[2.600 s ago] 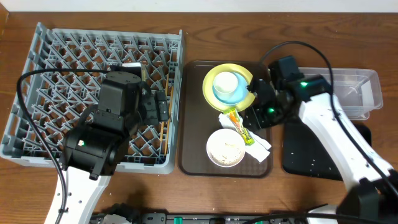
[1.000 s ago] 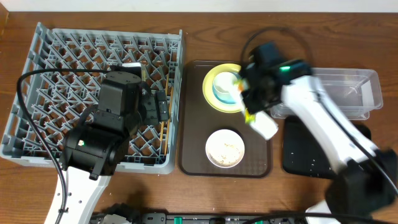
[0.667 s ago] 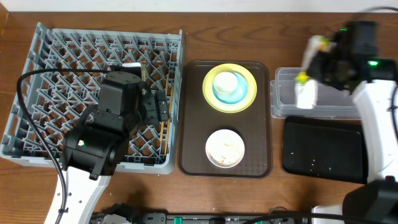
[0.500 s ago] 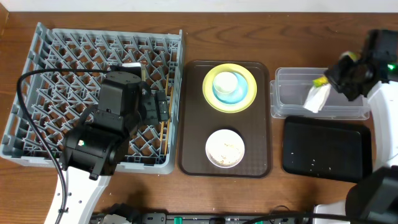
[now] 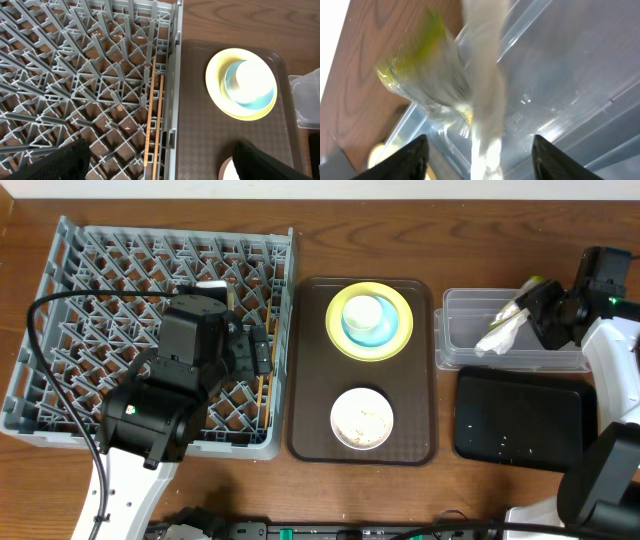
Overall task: Sort waste into correct bins and load items into the dishwasher
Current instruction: 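Carry the wrapper with the right gripper into the clear bin and release, then move the right gripper to the white rice bowl and grasp its rim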
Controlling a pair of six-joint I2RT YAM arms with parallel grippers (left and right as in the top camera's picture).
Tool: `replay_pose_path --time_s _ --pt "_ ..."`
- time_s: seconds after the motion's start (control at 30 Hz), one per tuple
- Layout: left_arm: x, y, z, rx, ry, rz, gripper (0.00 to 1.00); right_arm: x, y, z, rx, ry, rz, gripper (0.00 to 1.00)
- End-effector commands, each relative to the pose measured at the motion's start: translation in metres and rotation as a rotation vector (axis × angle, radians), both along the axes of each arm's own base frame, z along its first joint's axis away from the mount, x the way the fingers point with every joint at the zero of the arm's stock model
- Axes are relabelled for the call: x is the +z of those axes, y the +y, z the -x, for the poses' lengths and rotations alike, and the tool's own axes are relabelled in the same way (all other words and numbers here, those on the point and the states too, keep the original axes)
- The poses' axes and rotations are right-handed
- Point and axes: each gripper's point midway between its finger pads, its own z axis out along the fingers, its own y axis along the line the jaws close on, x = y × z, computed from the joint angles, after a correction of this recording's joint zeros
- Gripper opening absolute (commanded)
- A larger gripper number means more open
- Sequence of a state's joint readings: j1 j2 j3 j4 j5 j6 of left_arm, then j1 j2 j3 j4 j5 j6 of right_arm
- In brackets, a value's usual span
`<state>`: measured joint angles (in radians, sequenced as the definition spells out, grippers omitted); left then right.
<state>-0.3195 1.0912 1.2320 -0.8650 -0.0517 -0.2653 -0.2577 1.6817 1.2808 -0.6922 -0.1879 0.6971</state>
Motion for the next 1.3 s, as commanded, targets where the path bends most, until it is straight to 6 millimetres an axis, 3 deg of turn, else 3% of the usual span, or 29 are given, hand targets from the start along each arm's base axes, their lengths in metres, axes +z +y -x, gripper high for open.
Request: replay_pose_path --time_s 0.0,0.1,0.23,0.3,0.33,0.4,0.43,0.53,0.8,0.93,1.03,1.13,1.17,1.2,1.27 --pt "0.006 0.001 -0.002 0.007 -0.014 0.005 0.93 0.034 0.014 -0.005 0.244 -0.096 0.059 0.70" --pt "0.006 0.001 -0.002 0.007 -0.014 0.005 0.94 0.060 0.028 0.011 0.319 -0.082 0.080 0.67" --pt "0.006 0.001 -0.002 0.007 -0.014 0.005 0.94 0.082 0.042 0.012 0.341 -0.140 0.105 0.62" --pt "0.006 0.001 -0.002 0.007 -0.014 0.005 0.93 0.096 0.040 0.009 0.330 -0.180 0.184 0.61" --pt "0.006 0.001 -0.002 0.007 -0.013 0.005 0.93 0.098 0.036 0.007 0.316 -0.181 0.220 0.52" --pt "0.006 0.001 -0.002 0.007 -0.014 0.005 0.94 0.098 0.023 0.005 0.274 -0.163 0.298 0.13" --pt "0.006 0.001 -0.002 0.007 -0.014 0.005 0.94 0.093 0.015 0.005 0.237 -0.139 0.325 0.01" --pt "0.006 0.001 -0.002 0.007 -0.014 0.005 0.94 0.074 0.003 0.002 0.187 -0.078 0.348 0.01" --pt "0.006 0.001 -0.002 0.007 -0.014 0.005 0.94 -0.013 -0.004 -0.011 0.182 0.120 0.313 0.01" --pt "0.006 0.001 -0.002 0.007 -0.014 0.005 0.94 -0.036 -0.003 -0.007 0.193 0.188 0.296 0.01" --pt "0.006 0.001 -0.002 0.007 -0.014 0.005 0.93 -0.023 -0.004 -0.005 0.188 0.167 0.303 0.01" --pt "0.006 0.001 -0.002 0.007 -0.014 0.005 0.93 0.013 -0.001 -0.005 0.184 0.078 0.316 0.02" --pt "0.006 0.001 -0.002 0.007 -0.014 0.005 0.93 0.025 0.003 -0.005 0.210 0.041 0.316 0.05" --pt "0.006 0.001 -0.002 0.007 -0.013 0.005 0.94 0.052 0.019 -0.006 0.308 -0.051 0.306 0.14" --pt "0.006 0.001 -0.002 0.007 -0.013 0.005 0.93 0.074 0.041 -0.003 0.419 -0.137 0.283 0.27"
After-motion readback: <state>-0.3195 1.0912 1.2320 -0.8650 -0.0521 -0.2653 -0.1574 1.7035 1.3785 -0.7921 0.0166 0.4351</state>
